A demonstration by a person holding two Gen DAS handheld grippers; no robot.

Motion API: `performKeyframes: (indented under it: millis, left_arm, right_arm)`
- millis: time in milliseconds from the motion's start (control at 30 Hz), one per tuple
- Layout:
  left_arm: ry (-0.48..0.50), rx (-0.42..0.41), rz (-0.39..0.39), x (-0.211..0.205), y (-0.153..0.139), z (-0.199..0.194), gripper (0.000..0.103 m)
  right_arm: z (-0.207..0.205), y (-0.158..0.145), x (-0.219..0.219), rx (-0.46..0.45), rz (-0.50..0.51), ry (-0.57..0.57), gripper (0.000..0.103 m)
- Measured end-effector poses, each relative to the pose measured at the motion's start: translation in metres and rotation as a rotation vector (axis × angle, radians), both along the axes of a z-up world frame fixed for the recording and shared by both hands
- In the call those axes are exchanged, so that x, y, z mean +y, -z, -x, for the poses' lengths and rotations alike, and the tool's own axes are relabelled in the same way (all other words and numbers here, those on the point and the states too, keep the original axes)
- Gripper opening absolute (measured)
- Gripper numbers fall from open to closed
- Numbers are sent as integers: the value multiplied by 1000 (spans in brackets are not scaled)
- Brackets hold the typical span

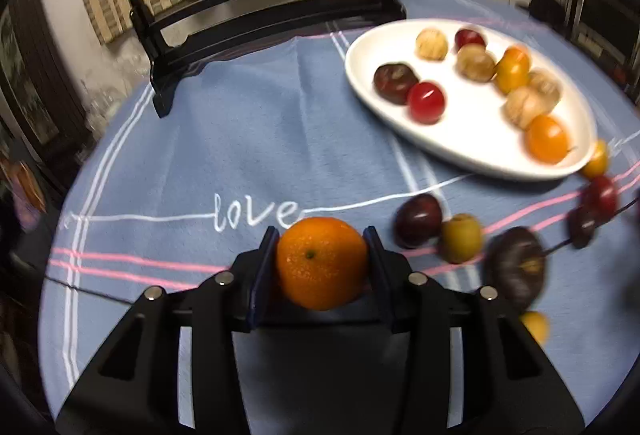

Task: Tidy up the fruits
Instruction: 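Grasp the mandarin with the left tool while the right tool grasps another mandarin, then carry both mandarins onto the white plate and open both tools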

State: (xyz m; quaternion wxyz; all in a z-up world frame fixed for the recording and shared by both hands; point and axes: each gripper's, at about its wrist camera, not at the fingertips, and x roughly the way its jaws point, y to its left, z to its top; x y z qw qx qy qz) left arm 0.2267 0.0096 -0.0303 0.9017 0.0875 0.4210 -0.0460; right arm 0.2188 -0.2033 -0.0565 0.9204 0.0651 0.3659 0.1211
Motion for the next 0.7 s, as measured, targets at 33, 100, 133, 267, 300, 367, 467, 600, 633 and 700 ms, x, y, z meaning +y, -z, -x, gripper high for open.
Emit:
performKeyframes:
  millis: [33, 100, 133, 267, 300, 367, 467, 600, 633, 700]
  left_arm:
    - [5, -5, 33, 0, -4, 4, 44]
    - [18, -16, 101, -1, -15, 15, 44]
    - [28, -24, 136, -3, -20, 22, 44]
    - [68, -18, 201, -21, -27, 43, 44]
    - [82, -16, 224, -25, -28, 48, 44]
    - [106, -17, 242, -32, -27, 55, 44]
    - [132, -32, 226, -40, -26, 63, 44]
    - [131, -21, 257, -36, -23, 64, 44]
    - [128, -17, 257, -34, -21, 63, 44]
    - [125, -6, 269, -32, -20, 63, 44]
  right_arm:
    - [0, 0, -1, -3, -2, 2, 62]
    - [2, -4, -4, -14, -6, 8, 62]
    - [3, -6, -6, -20, -11, 10, 62]
    - [11, -18, -24, -59, -36, 43, 62]
    - [14, -22, -32, -66, -45, 61, 62]
    - [21, -29, -49, -79, -45, 111, 62]
    - [34, -30, -69, -70, 29, 147, 62]
    - [43, -10, -89, 7, 109, 177, 62]
    - [43, -5, -91, 26, 120, 182, 62]
    - [38, 10, -90, 71, 143, 187, 62]
